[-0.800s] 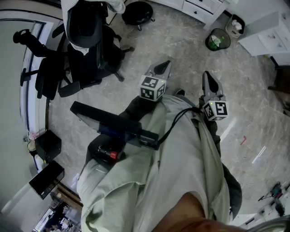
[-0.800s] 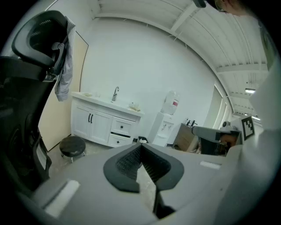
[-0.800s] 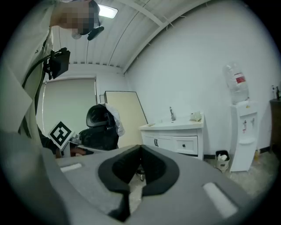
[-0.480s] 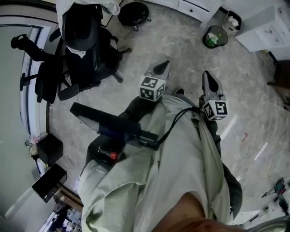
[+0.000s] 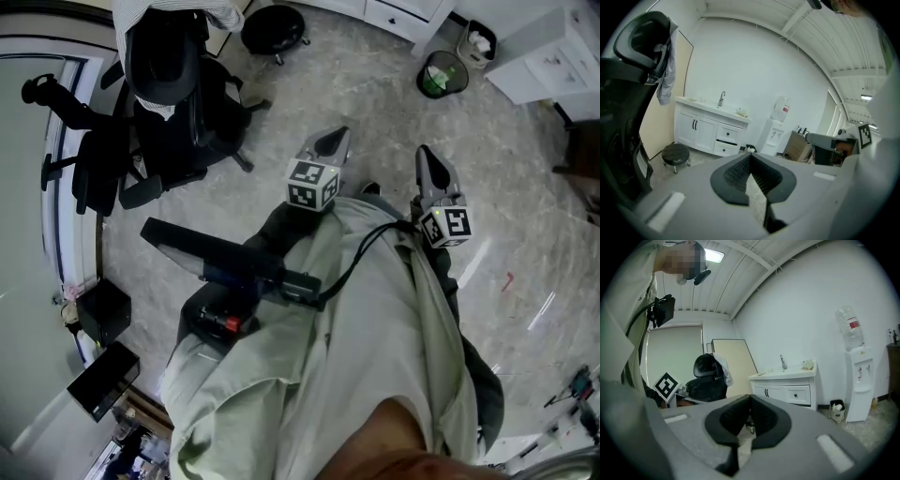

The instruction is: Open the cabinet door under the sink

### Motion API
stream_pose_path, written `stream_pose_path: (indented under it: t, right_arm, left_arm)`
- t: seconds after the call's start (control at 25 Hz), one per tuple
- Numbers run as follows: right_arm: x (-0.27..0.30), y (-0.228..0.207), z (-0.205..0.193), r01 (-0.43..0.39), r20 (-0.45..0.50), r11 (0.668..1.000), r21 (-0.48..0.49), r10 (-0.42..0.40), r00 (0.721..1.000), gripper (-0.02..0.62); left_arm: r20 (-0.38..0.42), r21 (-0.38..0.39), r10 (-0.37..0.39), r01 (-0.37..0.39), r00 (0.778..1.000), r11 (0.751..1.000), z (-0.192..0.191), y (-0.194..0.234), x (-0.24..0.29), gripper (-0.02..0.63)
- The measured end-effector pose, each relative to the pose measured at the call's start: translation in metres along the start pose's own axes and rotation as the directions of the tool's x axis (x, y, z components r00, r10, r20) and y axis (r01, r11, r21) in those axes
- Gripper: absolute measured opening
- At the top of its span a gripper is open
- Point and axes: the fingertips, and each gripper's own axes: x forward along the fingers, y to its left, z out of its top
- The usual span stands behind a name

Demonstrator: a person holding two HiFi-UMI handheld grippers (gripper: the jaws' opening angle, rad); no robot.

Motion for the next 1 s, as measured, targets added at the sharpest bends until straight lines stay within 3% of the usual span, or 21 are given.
stream_pose_path:
  t: [0.4, 0.8, 1.0]
  right_arm:
    - [-0.018, -0.013, 0.002, 0.002, 0.029, 0.999, 0.034, -0.003, 1.000, 0.002]
    - [-0.029, -0.008, 0.006, -0.097, 0.064, 0.995, -0.006, 0.097, 0.993, 0.002]
    - [-0.027, -0.005, 0.001, -0.138, 0.068, 0.990, 0.000, 0.137, 0.988, 0.002]
  left_arm:
    - [0.023, -0.004, 0.021, -0.021, 1.000, 1.000, -0.005, -0.016, -0.007, 0.008]
    - [0.047, 0.043, 0.077, -0.079, 0.996, 0.996, -0.011, -0.038, -0.022, 0.008]
    - [0.079, -0.008, 0.143, -0.143, 0.987, 0.990, -0.010, -0.029, -0.038, 0.008]
